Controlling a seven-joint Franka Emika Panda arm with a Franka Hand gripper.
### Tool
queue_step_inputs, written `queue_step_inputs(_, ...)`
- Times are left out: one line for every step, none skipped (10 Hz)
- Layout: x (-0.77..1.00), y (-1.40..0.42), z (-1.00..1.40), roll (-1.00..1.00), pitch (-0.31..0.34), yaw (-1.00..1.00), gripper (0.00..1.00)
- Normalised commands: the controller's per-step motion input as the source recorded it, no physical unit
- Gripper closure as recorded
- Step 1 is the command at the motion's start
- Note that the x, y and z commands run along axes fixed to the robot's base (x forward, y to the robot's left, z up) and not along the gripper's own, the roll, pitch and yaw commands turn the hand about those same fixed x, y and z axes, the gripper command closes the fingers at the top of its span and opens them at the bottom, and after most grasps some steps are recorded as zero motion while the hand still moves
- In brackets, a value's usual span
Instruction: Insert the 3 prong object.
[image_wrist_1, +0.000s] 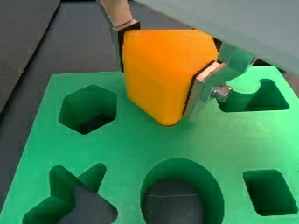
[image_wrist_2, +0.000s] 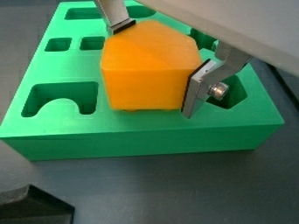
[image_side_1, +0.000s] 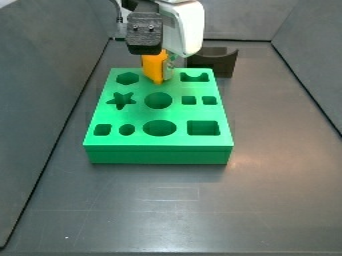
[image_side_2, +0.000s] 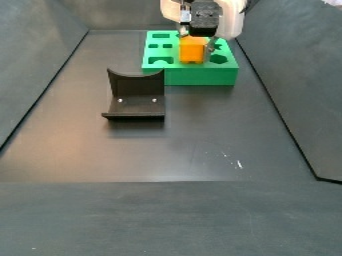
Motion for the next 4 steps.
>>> queue_step_inputs(0.00,0.00,-0.26,0.00,0.000,-0.03,1.00)
queue_step_inputs(0.00,0.06,-0.06,-0.08,-0.033,-0.02,1.00)
queue_step_inputs(0.00,0.00,0.00,-0.02,0.000,0.00,1.00)
queue_step_inputs(0.00,0.00,0.00,0.00,0.000,0.00,1.00)
